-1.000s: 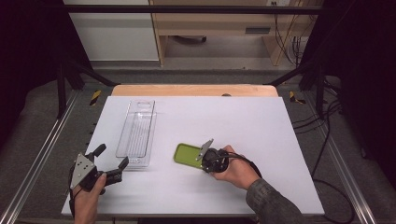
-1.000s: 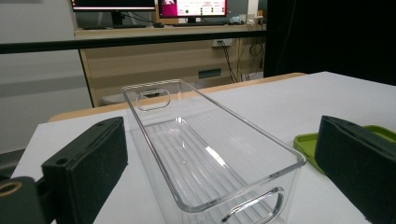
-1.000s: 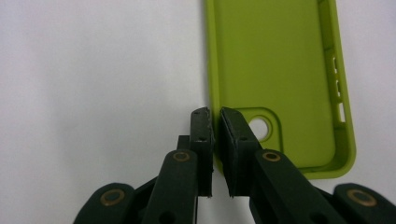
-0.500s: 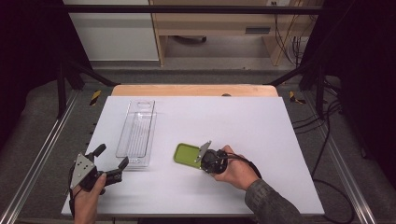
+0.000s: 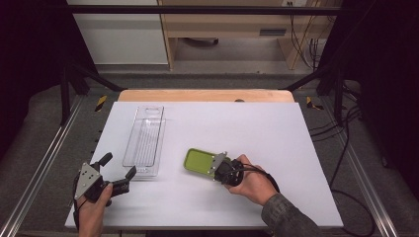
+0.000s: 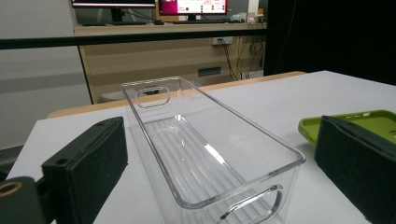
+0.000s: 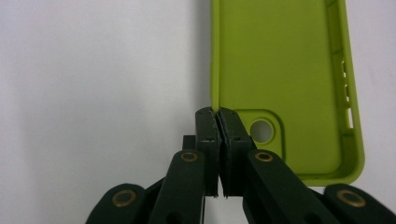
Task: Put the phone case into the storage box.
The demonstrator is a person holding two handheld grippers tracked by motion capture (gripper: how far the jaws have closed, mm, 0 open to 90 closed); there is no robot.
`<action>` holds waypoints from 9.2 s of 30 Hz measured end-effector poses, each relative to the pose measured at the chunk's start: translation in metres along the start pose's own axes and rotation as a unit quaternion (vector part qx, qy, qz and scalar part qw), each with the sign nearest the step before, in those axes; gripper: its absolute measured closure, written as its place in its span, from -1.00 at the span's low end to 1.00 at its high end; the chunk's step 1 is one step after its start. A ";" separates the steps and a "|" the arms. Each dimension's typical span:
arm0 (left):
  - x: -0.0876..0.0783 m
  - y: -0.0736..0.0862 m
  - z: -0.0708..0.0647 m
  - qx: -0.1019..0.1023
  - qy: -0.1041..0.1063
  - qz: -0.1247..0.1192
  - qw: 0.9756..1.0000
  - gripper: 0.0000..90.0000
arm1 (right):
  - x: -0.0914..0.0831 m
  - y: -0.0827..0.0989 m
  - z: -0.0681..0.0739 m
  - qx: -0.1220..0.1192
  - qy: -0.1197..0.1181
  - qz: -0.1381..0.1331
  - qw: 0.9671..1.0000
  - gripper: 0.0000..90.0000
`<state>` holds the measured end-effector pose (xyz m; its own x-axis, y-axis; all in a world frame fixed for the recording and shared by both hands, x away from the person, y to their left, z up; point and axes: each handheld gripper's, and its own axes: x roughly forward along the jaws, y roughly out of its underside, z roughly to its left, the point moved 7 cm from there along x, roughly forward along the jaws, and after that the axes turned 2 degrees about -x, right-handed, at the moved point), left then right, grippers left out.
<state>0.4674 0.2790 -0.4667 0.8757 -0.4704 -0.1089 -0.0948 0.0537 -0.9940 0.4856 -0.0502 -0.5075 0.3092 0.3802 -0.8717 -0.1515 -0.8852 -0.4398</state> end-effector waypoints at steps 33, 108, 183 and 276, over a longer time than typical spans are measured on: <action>-0.005 -0.006 0.000 -0.009 -0.030 0.020 0.999 -0.94 | -0.010 -0.012 0.009 -0.021 0.019 -0.010 1.000 0.95; 0.083 -0.090 -0.055 0.109 0.095 0.143 0.979 -0.94 | -0.031 -0.028 0.019 -0.049 0.049 -0.036 0.997 0.95; 0.141 -0.104 -0.100 0.216 0.098 0.207 0.949 -0.91 | -0.043 -0.041 0.021 -0.065 0.072 -0.050 0.994 0.95; 0.150 -0.099 -0.112 0.340 0.128 0.297 0.883 -0.85 | -0.042 -0.049 0.026 -0.097 0.091 -0.036 0.990 0.95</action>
<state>0.5548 0.1043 -0.3854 0.6232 -0.3610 -0.6938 -0.1184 0.8334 -0.5399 0.4560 -0.0158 -0.4542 0.4802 0.4057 -0.7777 0.0555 -0.8989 -0.4346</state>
